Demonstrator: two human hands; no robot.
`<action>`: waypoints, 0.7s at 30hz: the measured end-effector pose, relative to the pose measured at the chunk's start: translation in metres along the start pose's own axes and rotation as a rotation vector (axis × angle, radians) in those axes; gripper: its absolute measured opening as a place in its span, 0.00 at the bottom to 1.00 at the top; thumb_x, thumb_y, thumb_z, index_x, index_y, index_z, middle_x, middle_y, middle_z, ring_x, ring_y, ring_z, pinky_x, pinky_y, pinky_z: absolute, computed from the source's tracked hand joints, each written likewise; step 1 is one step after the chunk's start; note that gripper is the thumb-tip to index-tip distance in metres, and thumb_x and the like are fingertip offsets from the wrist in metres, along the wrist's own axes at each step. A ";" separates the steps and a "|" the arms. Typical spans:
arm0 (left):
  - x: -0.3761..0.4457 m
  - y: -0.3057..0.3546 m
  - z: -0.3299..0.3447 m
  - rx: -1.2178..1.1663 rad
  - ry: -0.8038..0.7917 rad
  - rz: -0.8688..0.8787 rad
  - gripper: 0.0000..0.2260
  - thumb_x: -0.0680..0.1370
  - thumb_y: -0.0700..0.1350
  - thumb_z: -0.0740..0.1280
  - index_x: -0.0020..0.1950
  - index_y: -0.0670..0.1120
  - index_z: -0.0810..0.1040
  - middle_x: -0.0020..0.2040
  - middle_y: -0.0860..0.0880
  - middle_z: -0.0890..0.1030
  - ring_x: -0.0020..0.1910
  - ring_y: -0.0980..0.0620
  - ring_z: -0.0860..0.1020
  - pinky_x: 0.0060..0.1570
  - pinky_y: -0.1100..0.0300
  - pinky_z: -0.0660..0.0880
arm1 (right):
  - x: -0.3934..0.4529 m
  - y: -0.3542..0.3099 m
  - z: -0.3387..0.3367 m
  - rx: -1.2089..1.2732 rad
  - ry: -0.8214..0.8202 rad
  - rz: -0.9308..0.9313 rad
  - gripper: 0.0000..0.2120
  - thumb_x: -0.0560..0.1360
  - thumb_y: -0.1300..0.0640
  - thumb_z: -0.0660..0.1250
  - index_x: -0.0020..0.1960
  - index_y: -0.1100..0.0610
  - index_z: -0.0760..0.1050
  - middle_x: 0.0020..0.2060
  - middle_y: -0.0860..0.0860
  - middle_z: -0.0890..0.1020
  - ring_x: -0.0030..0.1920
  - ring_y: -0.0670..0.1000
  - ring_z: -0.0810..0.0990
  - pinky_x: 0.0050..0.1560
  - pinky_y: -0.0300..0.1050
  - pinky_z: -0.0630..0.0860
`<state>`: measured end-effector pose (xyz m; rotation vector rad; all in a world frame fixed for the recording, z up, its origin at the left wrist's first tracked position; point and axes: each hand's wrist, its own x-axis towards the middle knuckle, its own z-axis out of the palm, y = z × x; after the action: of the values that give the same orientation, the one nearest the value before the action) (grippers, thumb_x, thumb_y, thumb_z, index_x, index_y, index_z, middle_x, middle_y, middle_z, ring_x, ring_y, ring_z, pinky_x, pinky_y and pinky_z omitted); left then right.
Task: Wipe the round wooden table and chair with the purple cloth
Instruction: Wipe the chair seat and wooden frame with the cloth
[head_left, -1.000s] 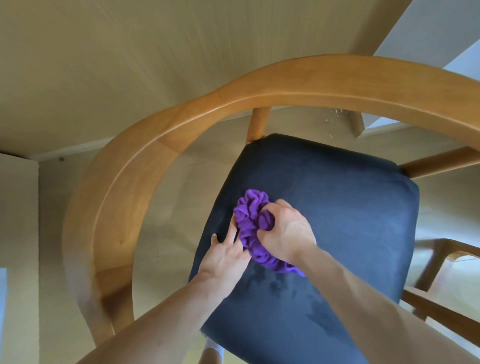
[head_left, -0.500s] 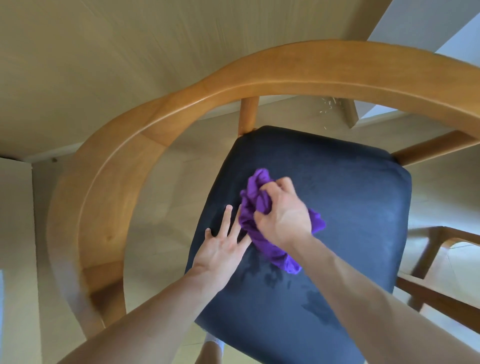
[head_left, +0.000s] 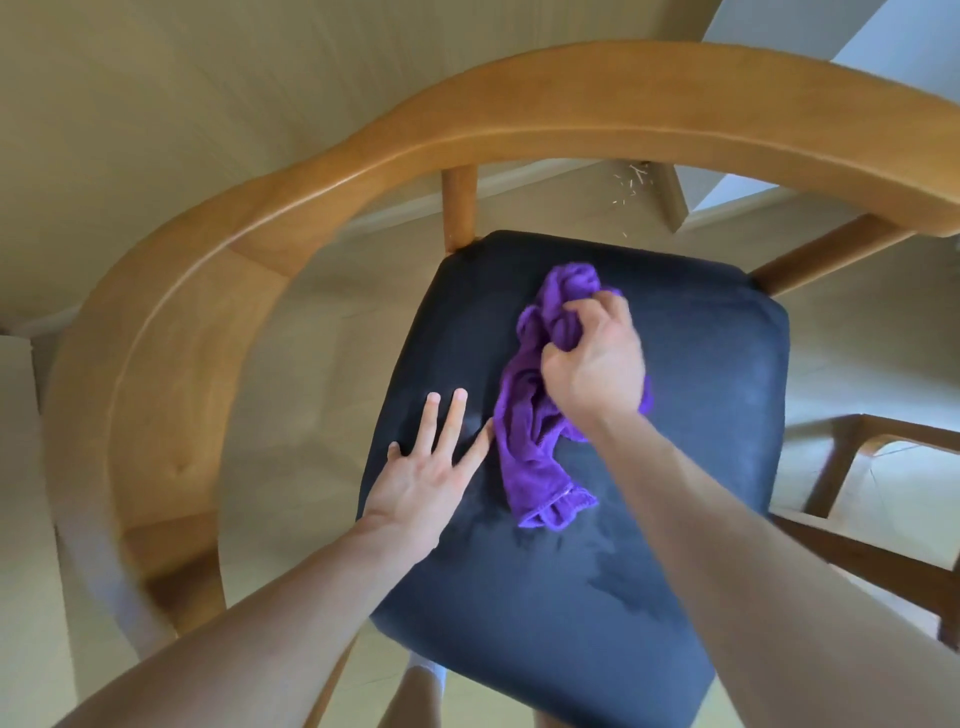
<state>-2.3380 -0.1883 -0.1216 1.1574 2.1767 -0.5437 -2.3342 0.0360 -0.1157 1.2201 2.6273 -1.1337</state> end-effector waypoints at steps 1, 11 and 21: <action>0.000 -0.001 -0.001 0.002 -0.010 0.004 0.65 0.62 0.44 0.84 0.80 0.52 0.35 0.75 0.39 0.21 0.80 0.34 0.34 0.62 0.44 0.76 | -0.014 -0.006 0.012 -0.026 -0.059 -0.049 0.11 0.72 0.57 0.68 0.54 0.56 0.80 0.61 0.49 0.75 0.53 0.58 0.78 0.51 0.49 0.77; 0.000 0.000 -0.001 0.031 0.004 0.018 0.66 0.61 0.47 0.85 0.80 0.50 0.36 0.74 0.39 0.18 0.80 0.32 0.33 0.60 0.45 0.78 | 0.030 0.012 -0.057 0.118 0.022 0.032 0.04 0.66 0.52 0.66 0.38 0.51 0.74 0.42 0.49 0.79 0.39 0.53 0.75 0.41 0.41 0.67; -0.001 0.000 -0.006 0.033 -0.029 0.019 0.60 0.63 0.49 0.84 0.81 0.51 0.45 0.75 0.40 0.20 0.80 0.35 0.32 0.61 0.46 0.78 | -0.047 0.012 0.003 -0.002 -0.295 -0.022 0.04 0.67 0.51 0.65 0.41 0.49 0.76 0.52 0.44 0.72 0.43 0.56 0.78 0.42 0.45 0.74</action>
<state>-2.3399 -0.1854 -0.1169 1.1790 2.1371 -0.5871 -2.2942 0.0087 -0.1110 0.9419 2.4254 -1.2093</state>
